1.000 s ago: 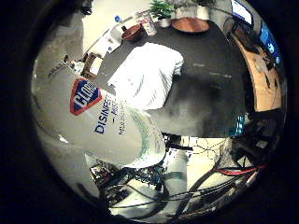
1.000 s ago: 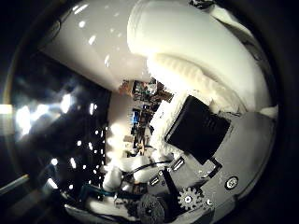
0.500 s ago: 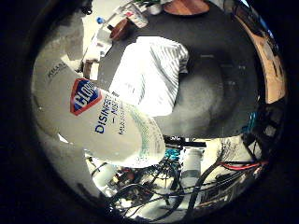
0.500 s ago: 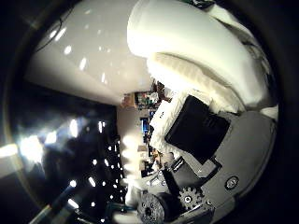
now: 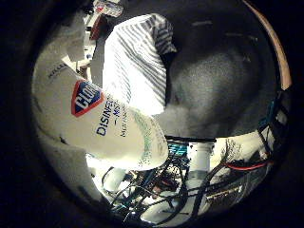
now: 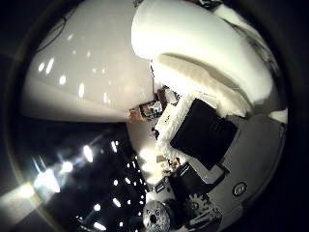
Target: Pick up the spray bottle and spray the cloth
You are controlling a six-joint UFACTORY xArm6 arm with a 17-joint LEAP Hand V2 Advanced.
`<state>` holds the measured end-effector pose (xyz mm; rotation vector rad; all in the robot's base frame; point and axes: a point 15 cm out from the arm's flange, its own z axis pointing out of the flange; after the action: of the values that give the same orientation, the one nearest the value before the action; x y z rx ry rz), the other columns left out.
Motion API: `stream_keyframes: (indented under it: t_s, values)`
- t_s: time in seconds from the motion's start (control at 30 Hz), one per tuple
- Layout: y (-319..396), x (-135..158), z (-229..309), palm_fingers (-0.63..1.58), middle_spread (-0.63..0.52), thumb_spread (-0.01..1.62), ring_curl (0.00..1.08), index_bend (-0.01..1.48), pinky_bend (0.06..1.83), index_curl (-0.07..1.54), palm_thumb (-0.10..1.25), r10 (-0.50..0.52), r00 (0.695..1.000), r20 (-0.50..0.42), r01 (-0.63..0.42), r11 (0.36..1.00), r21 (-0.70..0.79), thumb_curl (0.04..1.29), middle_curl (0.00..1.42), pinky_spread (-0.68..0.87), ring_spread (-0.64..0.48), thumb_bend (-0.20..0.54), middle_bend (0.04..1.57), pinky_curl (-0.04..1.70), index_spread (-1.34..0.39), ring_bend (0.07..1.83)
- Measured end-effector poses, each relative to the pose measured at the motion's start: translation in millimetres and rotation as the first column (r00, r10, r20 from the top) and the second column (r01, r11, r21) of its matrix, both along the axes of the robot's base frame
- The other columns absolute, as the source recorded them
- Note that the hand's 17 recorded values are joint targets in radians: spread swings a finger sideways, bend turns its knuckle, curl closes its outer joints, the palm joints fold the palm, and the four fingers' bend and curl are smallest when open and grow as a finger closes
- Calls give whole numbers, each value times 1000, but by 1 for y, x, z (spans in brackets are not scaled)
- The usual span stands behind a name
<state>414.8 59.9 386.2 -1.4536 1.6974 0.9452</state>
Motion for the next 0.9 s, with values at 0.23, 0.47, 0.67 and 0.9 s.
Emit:
stream_keyframes:
  t_s: [0.23, 0.47, 0.67, 0.9]
  values:
    - [4, -28, 77, 1222, -191, 735, 588, 1141, 1293, 659, 952, 35, 992, 124, -41, 998, 42, 1009, 706, -329, -212, -16, 1326, 609, -293, 1441]
    - [12, -28, 79, 1222, -191, 734, 588, 1141, 1292, 659, 953, 36, 988, 151, -41, 999, 32, 1008, 707, -329, -212, -16, 1326, 609, -293, 1441]
    - [17, 5, 3, 1222, -191, 729, 588, 1142, 1292, 659, 949, -9, 997, 78, 11, 1000, -23, 1009, 707, -329, -212, -17, 1326, 610, -293, 1441]
    - [17, 19, -67, 1222, -191, 723, 588, 1142, 1292, 659, 948, -13, 1000, -21, 11, 998, -65, 1011, 707, -329, -212, -16, 1326, 610, -293, 1441]
